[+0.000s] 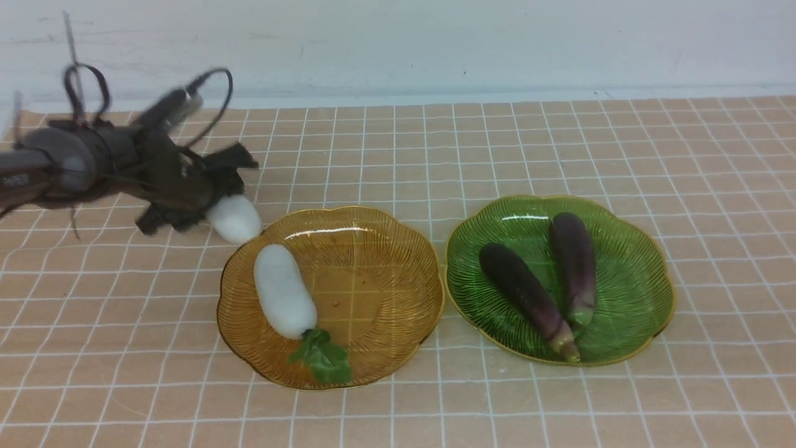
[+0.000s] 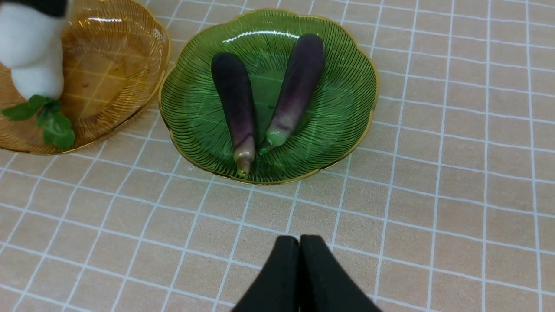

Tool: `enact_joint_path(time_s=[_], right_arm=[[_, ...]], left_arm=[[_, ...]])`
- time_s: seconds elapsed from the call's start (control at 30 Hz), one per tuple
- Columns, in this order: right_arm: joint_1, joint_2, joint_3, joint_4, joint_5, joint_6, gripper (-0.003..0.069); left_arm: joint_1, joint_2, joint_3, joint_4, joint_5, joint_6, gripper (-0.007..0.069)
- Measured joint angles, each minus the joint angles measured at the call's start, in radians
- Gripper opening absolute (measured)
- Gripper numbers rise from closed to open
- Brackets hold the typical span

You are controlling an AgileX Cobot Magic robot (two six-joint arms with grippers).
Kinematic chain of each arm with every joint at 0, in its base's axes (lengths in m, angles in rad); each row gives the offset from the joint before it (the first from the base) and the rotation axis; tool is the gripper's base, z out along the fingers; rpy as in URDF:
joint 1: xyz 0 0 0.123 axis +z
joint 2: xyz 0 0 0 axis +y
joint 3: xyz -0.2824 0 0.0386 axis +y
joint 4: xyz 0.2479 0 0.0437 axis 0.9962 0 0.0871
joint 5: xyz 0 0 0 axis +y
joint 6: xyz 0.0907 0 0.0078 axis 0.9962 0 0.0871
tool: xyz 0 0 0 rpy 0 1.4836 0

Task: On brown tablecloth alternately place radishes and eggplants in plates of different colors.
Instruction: 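Pick up the white radish and place it in the left plate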

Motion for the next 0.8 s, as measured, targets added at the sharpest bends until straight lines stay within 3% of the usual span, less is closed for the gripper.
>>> enact_joint_path(time_s=[0.23, 0.33, 0.43, 0.6, 0.67, 0.8], right_arm=[[0.000, -0.189, 0.000, -0.034, 0.092, 0.020, -0.0017], [0.000, -0.321, 0.011, -0.071, 0.102, 0.055, -0.0017], [0.000, -0.444, 0.073, -0.083, 0.084, 0.071, -0.0017], [0.000, -0.597, 0.250, -0.074, -0.087, 0.075, -0.0017], [0.000, -0.614, 0.344, -0.071, -0.185, 0.076, -0.0017], [0.000, -0.613, 0.481, -0.070, -0.392, 0.077, -0.0017]], left_arm=[[-0.013, 0.030, 0.001, -0.019, 0.044, -0.003, 0.0506], [-0.013, 0.030, 0.001, -0.019, 0.066, 0.000, 0.0505], [-0.013, 0.029, -0.004, -0.019, 0.103, 0.017, 0.0422], [-0.013, 0.004, -0.053, -0.019, 0.181, 0.095, 0.0101], [-0.013, -0.023, -0.062, -0.019, 0.192, 0.118, 0.0022], [-0.014, -0.057, -0.065, -0.019, 0.194, 0.141, -0.0003]])
